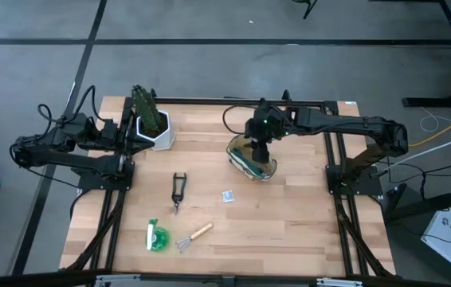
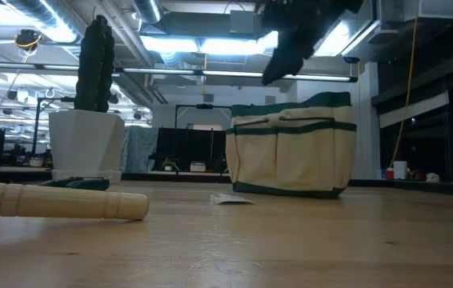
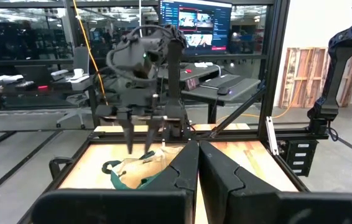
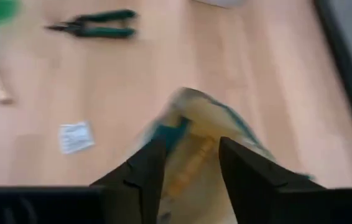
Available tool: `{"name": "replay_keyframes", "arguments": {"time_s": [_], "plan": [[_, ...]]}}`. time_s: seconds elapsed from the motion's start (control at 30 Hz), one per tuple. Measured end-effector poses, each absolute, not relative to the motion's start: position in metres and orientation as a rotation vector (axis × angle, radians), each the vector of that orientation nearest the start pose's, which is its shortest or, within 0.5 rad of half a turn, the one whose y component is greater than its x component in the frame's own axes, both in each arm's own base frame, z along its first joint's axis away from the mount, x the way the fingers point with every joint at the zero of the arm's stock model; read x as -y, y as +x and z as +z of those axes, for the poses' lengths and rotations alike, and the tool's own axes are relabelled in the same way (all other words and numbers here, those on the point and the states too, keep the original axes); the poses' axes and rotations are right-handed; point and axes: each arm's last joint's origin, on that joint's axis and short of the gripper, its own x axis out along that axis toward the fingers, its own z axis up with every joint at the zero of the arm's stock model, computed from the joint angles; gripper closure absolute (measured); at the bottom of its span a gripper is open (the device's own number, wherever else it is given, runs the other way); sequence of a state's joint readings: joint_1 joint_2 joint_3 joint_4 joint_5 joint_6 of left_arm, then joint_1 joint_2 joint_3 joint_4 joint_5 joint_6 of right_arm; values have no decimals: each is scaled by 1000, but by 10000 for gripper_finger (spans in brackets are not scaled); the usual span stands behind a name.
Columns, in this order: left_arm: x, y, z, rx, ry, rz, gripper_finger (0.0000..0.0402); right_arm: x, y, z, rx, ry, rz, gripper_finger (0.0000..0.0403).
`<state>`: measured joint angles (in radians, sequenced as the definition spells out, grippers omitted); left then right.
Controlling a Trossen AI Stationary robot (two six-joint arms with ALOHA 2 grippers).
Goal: Pick & Place Garden tools in Gardening bag
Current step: Put the white silica gel packet into the gardening bag
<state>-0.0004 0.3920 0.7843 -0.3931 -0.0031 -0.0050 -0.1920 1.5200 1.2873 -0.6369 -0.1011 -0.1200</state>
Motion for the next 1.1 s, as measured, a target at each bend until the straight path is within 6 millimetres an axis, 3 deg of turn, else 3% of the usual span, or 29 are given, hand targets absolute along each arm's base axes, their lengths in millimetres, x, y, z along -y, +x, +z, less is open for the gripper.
{"name": "replay_keyframes", "arguments": {"time_s": [0.23, 0.7, 0.87, 1.1], "plan": [[0, 76, 353, -1, -5, 3, 395, 25, 323, 305, -818, -6, 120, 236], [0, 76, 353, -1, -5, 2, 396, -84, 323, 311, -695, -115, 348, 236], [0, 76, 353, -1, -5, 3, 396, -108, 329, 296, -678, -185, 299, 236], [0, 76, 353, -1, -5, 3, 395, -119, 347, 258, -775, -208, 309, 235]]}}
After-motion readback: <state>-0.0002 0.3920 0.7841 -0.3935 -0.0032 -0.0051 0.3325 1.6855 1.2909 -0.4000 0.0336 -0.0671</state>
